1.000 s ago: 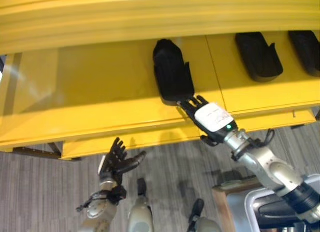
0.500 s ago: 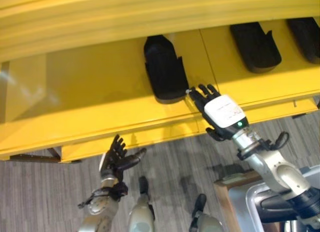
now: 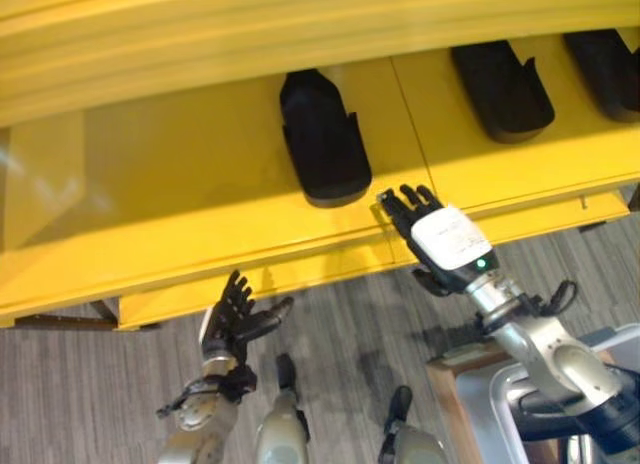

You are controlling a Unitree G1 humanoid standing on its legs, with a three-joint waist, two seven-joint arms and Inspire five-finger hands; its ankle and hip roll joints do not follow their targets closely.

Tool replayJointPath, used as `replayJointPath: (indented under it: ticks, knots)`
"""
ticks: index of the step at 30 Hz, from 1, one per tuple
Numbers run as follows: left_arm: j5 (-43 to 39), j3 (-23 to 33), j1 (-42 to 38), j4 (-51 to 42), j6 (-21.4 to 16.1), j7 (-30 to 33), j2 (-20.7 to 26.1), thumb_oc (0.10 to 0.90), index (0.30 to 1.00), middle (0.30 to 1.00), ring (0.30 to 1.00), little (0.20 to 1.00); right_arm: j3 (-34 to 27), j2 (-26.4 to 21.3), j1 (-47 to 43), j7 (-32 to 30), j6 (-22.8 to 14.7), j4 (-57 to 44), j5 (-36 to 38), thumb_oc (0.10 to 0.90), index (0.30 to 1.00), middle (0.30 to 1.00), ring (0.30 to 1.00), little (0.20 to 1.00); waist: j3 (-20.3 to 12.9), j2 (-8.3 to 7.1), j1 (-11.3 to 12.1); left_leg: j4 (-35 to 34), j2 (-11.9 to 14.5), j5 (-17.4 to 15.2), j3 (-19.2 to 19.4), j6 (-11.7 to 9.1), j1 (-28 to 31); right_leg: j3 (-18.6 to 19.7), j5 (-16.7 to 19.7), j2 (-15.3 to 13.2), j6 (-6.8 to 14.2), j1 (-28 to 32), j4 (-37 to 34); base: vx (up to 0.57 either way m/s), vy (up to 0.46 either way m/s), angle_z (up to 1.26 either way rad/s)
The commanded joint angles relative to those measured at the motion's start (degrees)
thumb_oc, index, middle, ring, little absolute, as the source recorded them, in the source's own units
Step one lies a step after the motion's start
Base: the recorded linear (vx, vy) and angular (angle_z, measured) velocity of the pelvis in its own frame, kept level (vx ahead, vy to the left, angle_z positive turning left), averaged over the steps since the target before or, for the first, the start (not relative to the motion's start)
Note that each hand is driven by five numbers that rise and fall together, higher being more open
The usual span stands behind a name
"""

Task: Move parts from the plastic box to the shelf.

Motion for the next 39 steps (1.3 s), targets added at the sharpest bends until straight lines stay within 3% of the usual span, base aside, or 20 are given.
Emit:
replayJointPath:
  ticks: [1, 16, 31, 39]
  knots:
    - [2.1, 2.08, -2.09, -4.73, -6.41, -0.17, -0.02, 0.9, 1.0, 1.0, 1.0, 1.0, -0.19, -1.27, -5.99, -2.09, -1.08, -3.42, 2.5, 0.9, 1.0, 1.0, 1.0, 1.0, -0.47, -1.36, -0.41, -0.68, -0.86, -1.93, -1.05, -0.2, 1.89, 0.57, 0.01, 0.75, -0.8, -2.98, 0.02, 0.0, 0.0, 0.0]
    - [1.81, 2.24, -1.87, -4.68, -6.59, 0.18, 0.15, 0.9, 1.0, 1.0, 1.0, 1.0, 1.93, -0.91, -7.83, -1.04, -1.41, -2.33, 3.96, 0.9, 1.0, 1.0, 1.0, 1.0, 0.4, -1.12, 0.01, -0.68, -0.96, -1.8, -0.71, -0.25, 1.59, 0.43, 0.14, 0.76, -0.87, -3.71, 0.31, 0.0, 0.0, 0.0]
    - [0.95, 1.81, -2.68, -4.62, -6.83, 0.85, 0.03, 0.9, 1.0, 1.0, 1.0, 1.0, 5.95, 3.82, -12.84, 0.11, -1.26, -1.13, 7.48, 0.9, 1.0, 1.0, 1.0, 1.0, 2.06, -0.7, 1.01, -0.68, -1.29, -1.68, -1.13, -0.14, 0.43, -0.38, 0.49, 0.03, -0.86, -4.56, 0.53, 0.0, 0.004, 0.01]
    - [1.24, 1.41, -3.34, -4.51, -6.92, 1.18, 0.38, 0.9, 1.0, 1.0, 1.0, 1.0, 5.02, 5.45, -12.48, -1.22, 0.92, 2.88, 8.56, 0.9, 1.0, 1.0, 1.0, 1.0, 2.95, -0.6, 1.12, -0.68, -1.81, -1.6, -1.11, 0.12, -0.7, -0.2, 0.95, -0.49, -0.69, -5.81, 0.77, 0.0, 0.0, 0.0]
